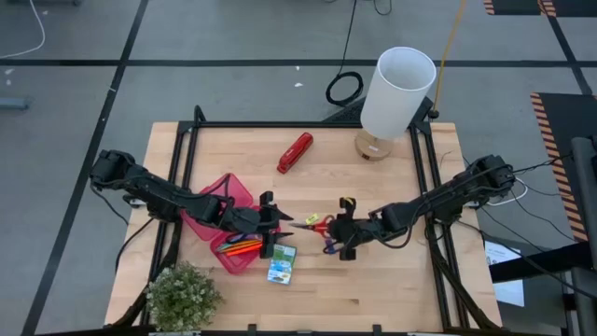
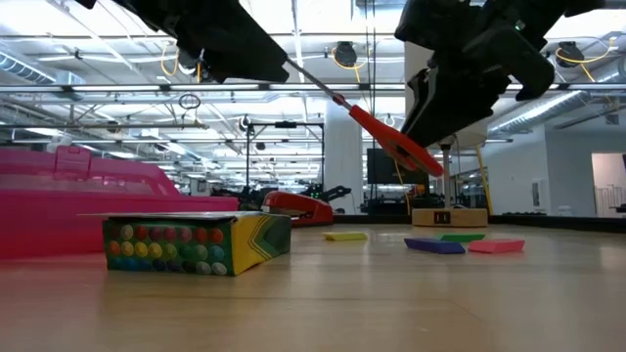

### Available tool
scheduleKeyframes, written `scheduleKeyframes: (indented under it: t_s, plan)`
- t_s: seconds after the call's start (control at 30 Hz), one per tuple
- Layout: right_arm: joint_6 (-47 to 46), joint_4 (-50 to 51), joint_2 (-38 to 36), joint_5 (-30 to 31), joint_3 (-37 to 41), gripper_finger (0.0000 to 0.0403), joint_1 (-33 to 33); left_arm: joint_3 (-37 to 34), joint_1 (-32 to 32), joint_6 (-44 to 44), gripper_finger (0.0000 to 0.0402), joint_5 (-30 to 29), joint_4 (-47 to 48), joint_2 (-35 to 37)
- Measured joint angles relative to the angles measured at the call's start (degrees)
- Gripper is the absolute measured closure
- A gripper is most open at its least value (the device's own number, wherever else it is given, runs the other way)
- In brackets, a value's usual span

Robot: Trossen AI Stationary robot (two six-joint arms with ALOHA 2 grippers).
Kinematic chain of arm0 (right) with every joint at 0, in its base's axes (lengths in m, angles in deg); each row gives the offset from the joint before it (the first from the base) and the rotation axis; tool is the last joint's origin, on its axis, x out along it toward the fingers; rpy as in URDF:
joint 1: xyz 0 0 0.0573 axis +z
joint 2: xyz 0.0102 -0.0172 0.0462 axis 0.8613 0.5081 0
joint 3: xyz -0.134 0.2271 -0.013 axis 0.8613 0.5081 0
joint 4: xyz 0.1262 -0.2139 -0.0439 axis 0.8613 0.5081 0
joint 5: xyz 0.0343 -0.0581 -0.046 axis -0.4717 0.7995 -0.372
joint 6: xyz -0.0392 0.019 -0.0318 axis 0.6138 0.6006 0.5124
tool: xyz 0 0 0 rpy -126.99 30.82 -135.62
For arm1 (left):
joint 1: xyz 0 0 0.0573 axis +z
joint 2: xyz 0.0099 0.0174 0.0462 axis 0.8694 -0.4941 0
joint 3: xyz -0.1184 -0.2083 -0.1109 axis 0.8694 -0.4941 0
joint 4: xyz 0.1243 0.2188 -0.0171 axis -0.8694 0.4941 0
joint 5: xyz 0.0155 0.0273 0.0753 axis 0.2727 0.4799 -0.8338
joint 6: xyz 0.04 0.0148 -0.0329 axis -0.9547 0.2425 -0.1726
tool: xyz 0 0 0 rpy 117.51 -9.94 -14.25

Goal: Pack school essentials
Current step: Put the red scissors into the red supply box

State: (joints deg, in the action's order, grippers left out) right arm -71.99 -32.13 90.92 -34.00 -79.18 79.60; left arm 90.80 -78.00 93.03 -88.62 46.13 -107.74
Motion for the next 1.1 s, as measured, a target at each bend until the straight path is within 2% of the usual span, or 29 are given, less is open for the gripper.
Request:
scheduleKeyframes:
  t_s: [0.2,0.37,0.77,1.1]
  plan:
    - [1.4,-0.4,0.0,0.1,0.0,0.0332,0.0,0.0,0.0,0.0,0.0245,-0.2,-1.8,0.0]
    - [1.5,-0.4,0.0,0.5,0.0,0.0332,0.0,0.0,0.0,0.8,0.0252,-0.2,-3.0,0.0]
    - [1.3,-0.9,0.0,12.4,0.0,0.0332,0.0,0.0,3.4,15.8,0.0252,-1.6,-4.0,0.0]
    - [2.8,-0.9,0.0,16.4,0.0,0.0332,0.0,0.0,4.4,17.5,0.0252,-1.8,-8.8,0.0]
